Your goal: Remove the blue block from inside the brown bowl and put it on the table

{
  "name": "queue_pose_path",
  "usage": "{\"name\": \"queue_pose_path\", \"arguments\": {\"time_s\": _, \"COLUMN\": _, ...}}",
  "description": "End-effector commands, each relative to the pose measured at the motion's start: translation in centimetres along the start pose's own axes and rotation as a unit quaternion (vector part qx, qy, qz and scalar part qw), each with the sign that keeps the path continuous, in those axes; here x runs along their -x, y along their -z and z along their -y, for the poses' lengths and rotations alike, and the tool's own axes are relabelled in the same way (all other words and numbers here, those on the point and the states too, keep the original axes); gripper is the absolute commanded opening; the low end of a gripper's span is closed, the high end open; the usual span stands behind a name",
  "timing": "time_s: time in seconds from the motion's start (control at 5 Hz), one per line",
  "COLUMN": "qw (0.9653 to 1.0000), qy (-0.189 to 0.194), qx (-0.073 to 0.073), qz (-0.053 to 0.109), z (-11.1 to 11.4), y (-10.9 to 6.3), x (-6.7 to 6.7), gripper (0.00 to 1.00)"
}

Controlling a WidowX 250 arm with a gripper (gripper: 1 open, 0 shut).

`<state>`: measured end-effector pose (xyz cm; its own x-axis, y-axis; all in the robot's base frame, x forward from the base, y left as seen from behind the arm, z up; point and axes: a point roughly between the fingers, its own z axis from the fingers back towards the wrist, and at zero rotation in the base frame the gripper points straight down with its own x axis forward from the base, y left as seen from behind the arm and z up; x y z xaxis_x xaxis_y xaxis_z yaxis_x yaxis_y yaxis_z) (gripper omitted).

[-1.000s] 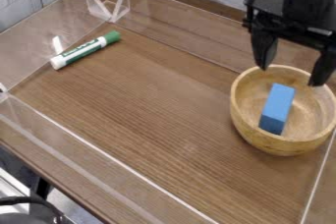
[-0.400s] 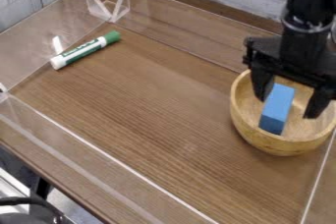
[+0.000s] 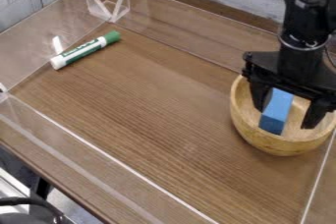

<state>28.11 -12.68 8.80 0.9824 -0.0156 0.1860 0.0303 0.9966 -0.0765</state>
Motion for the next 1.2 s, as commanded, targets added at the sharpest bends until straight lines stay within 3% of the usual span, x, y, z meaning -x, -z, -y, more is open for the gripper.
{"name": "queue_pose_path", "arguments": {"time_s": 0.0, "qw": 0.9997, "qy": 0.001, "qx": 0.006, "qz": 0.023, "z": 0.4, "y": -0.3, "x": -0.7, "gripper": 1.00}}
{"name": "queue_pose_path", "arguments": {"time_s": 1.0, "qw": 0.9991, "qy": -0.007, "qx": 0.012, "qz": 0.040, "z": 0.5, "y": 2.7, "x": -1.1, "gripper": 1.00}}
